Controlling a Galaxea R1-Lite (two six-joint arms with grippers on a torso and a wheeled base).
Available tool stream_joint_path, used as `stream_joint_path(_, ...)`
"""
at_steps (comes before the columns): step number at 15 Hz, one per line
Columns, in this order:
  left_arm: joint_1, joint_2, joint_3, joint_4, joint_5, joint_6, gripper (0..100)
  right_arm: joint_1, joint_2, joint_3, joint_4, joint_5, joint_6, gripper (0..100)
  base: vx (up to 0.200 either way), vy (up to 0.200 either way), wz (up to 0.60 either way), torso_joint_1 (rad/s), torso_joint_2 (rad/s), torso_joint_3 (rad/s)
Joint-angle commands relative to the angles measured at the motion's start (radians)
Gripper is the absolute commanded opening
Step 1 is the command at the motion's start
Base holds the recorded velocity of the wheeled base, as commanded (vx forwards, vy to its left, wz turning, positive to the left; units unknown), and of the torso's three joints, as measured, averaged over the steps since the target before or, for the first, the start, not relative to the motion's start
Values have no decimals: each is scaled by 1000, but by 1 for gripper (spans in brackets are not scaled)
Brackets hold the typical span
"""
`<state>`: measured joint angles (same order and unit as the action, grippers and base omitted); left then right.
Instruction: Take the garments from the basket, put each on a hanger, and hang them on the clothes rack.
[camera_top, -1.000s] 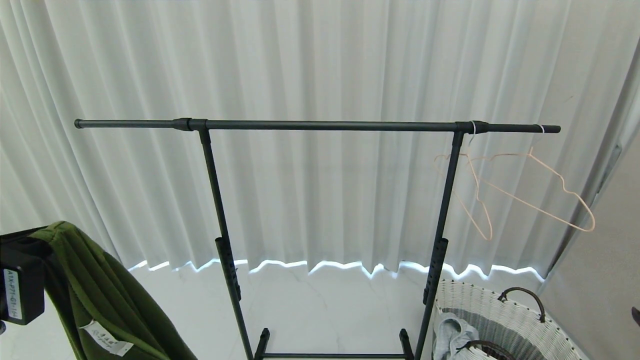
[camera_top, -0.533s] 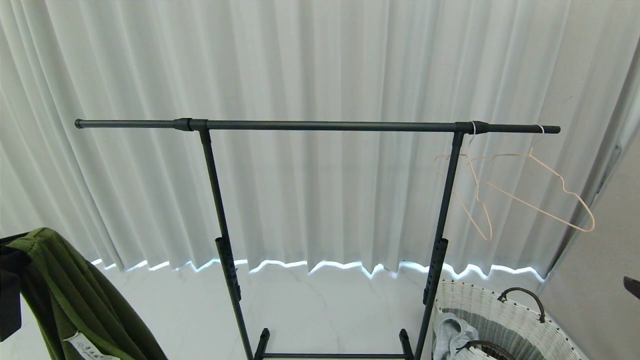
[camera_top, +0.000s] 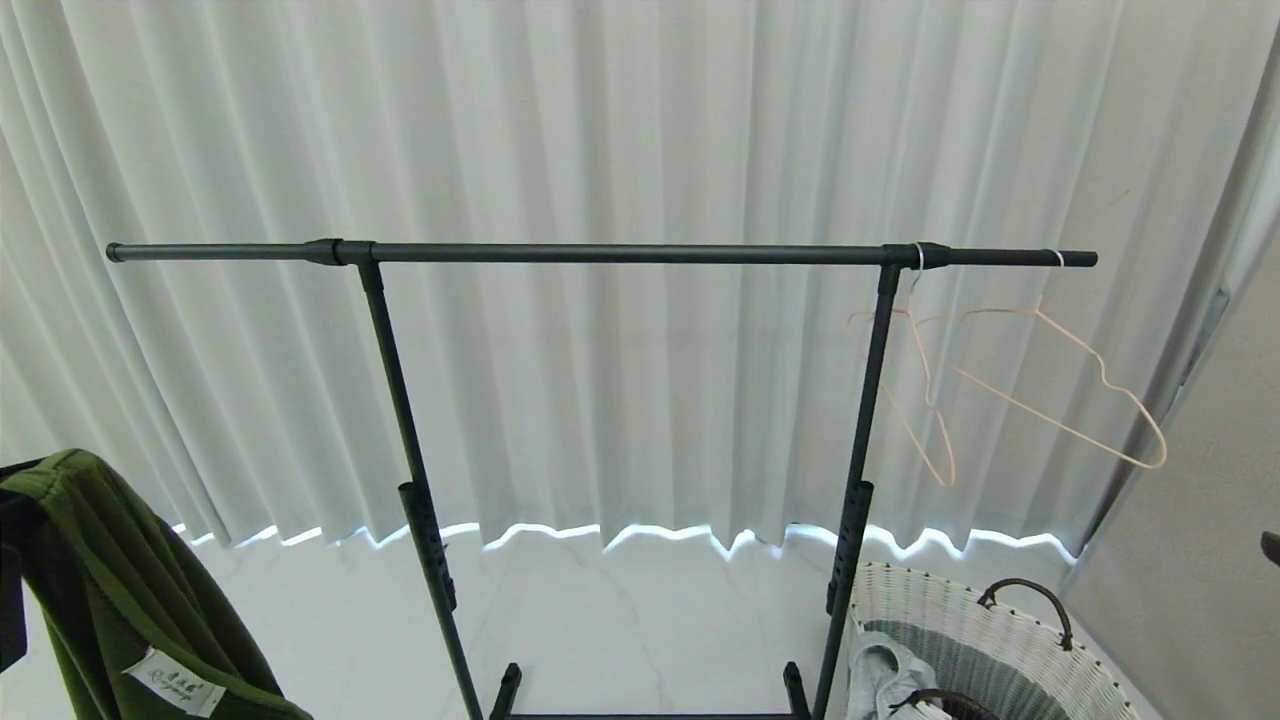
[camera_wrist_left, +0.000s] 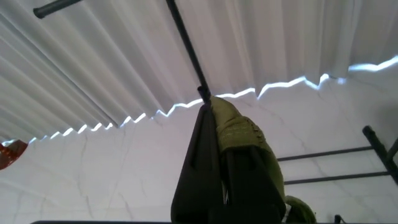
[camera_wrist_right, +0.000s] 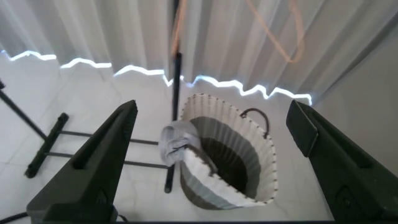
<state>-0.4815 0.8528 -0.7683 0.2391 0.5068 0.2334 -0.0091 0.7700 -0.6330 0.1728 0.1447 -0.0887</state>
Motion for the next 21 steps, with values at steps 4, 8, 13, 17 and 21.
stream_joint_path(4, -2, 5, 6, 2, -1, 0, 0, -2, 5, 4, -4, 3, 1, 100, 0, -200, 0, 5, 2, -2)
stream_joint_path(8, -3, 2, 21, 0, -1, 0, 0, -8, 2, -24, -1, -2, 1, 100, 0, -100, 0, -1, 4, 4)
stream_joint_path(13, -3, -14, 12, 0, -2, -3, 0, -8, 74, -45, -26, 4, 0, 100, 40, 0, 0, 1, 0, 0)
stream_joint_path(17, -3, -11, 7, 0, -2, 0, 0, -5, 114, -42, -62, 4, 0, 100, 200, 0, 0, -6, 2, 5)
stream_joint_path(21, -3, -12, 14, 0, -1, 0, 0, -5, 146, -39, -64, 4, -2, 100, 200, 0, 0, 7, 7, 1)
